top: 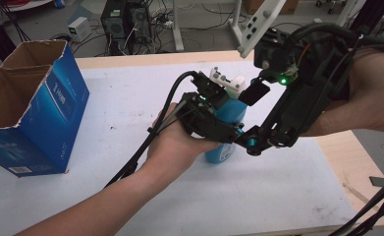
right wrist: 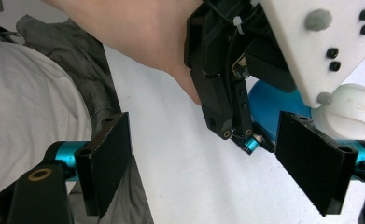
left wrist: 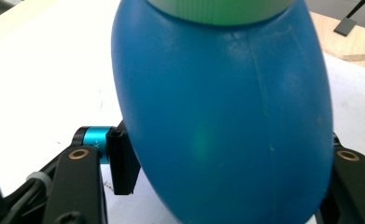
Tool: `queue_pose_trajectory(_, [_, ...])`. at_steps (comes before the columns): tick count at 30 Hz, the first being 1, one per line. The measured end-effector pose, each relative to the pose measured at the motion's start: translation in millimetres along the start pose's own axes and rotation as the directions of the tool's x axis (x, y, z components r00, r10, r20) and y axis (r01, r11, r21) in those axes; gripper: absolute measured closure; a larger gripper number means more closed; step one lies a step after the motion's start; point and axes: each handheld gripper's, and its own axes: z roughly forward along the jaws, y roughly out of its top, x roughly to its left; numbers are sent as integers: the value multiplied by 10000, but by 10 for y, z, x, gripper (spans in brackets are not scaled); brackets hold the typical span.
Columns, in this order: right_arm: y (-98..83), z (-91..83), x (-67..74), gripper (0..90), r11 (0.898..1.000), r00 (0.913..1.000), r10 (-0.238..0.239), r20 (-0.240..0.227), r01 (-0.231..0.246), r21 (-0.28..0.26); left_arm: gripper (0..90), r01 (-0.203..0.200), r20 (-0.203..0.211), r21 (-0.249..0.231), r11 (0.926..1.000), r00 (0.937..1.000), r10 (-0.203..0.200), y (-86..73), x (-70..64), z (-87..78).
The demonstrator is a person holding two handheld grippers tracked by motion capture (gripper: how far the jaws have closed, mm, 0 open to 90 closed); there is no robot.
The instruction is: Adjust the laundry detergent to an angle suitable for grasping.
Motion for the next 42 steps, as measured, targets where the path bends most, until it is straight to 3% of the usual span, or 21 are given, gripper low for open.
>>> queue_pose_trajectory(3, [-2, 1, 1, 184, 10000, 10000, -27, 1, 27, 10, 389, 177, -95, -106, 9998, 9998, -178, -2, -19, 3])
queue_pose_trajectory(5, [-5, 1, 4, 185, 10000, 10000, -16, 7, 16, 10, 433, 35, -338, -115, 9999, 9994, -39, -7, -4, -24])
queue_pose_trajectory(9, [-6, 0, 6, 185, 10000, 10000, -2, 3, 2, -3, 436, 279, -322, -207, 9994, 9991, -286, -13, 0, -25])
queue_pose_trajectory(10, [-5, 2, 4, 185, 10000, 10000, -27, 9, 27, -18, 437, 94, -327, -82, 9999, 9994, -96, -11, 4, -33])
queue_pose_trajectory(13, [-1, 4, 8, 185, 10000, 10000, -7, -7, 7, -6, 441, 40, -373, -146, 9999, 9993, -46, -12, -16, -29])
queue_pose_trajectory(20, [2, -9, 5, 185, 10000, 10000, 7, -50, -7, -92, 444, 81, 19, -131, 9999, 10000, -81, -3, 63, -75])
queue_pose_trajectory(25, [17, -1, 8, 184, 10000, 9999, -13, -131, 12, -81, 444, -184, 548, -224, 9996, 9983, 196, 27, 164, -200])
queue_pose_trajectory(29, [35, 5, 16, 184, 9998, 9998, -117, -160, 115, -134, 444, -438, 677, -330, 9985, 9966, 460, 41, 235, -281])
queue_pose_trajectory(36, [64, -6, 32, 185, 9992, 9993, -271, -264, 264, -286, 444, -1175, 1085, -372, 9924, 9867, 1209, 72, 474, -528])
queue_pose_trajectory(39, [70, -5, 38, 185, 9992, 9992, -294, -284, 286, -290, 444, -1431, 1457, -392, 9889, 9783, 1473, 68, 602, -629])
queue_pose_trajectory(41, [81, 3, 49, 185, 9990, 9989, -356, -309, 347, -296, 444, -1877, 1952, -379, 9815, 9619, 1914, 43, 732, -706])
queue_pose_trajectory(42, [81, 3, 49, 185, 9990, 9989, -356, -309, 347, -296, 445, -1877, 1952, -379, 9815, 9619, 1914, 43, 732, -706])
